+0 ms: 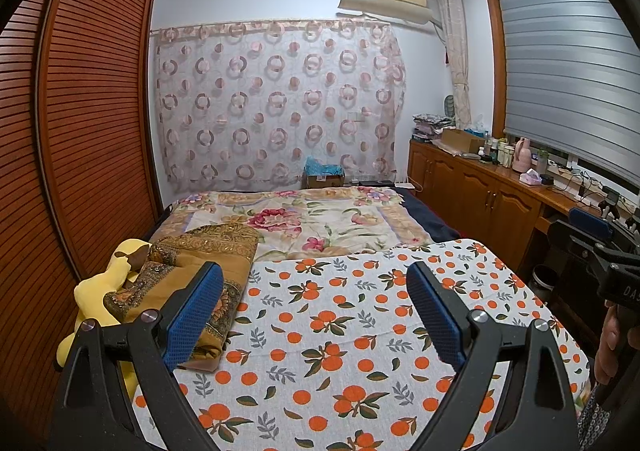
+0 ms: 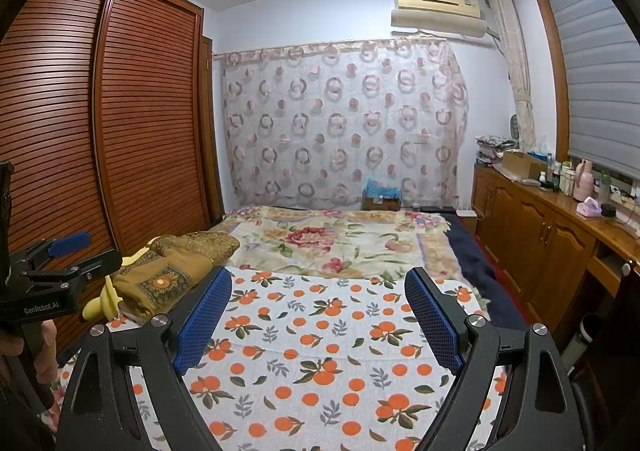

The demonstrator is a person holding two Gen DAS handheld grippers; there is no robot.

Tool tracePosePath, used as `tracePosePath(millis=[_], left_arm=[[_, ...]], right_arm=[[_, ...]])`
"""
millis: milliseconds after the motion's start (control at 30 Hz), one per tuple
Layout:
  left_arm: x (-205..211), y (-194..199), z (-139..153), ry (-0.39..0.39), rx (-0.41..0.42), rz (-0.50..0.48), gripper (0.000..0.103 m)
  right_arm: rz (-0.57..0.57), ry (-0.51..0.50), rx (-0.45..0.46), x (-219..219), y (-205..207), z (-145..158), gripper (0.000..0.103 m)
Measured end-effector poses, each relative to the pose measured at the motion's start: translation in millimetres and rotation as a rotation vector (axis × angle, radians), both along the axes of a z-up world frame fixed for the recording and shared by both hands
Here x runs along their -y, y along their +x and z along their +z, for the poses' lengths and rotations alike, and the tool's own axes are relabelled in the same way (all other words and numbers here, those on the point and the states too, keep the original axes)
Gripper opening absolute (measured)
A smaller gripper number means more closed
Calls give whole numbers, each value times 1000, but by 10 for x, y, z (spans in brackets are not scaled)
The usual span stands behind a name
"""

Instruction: Fold small clothes

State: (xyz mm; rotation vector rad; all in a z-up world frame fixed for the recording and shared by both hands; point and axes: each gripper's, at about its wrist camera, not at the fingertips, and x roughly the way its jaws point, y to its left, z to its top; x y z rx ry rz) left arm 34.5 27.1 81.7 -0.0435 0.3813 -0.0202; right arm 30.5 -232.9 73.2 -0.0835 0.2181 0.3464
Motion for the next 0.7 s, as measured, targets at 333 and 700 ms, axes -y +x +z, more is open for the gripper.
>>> tracePosePath(millis=[333, 700], left_arm=[[3, 0, -2, 1, 1, 0, 93], [-21, -19, 1, 0, 1, 0, 93]], right_arm=[[-1, 0, 5, -21, -8, -5, 89], [0, -1, 6, -18, -4, -10, 89]])
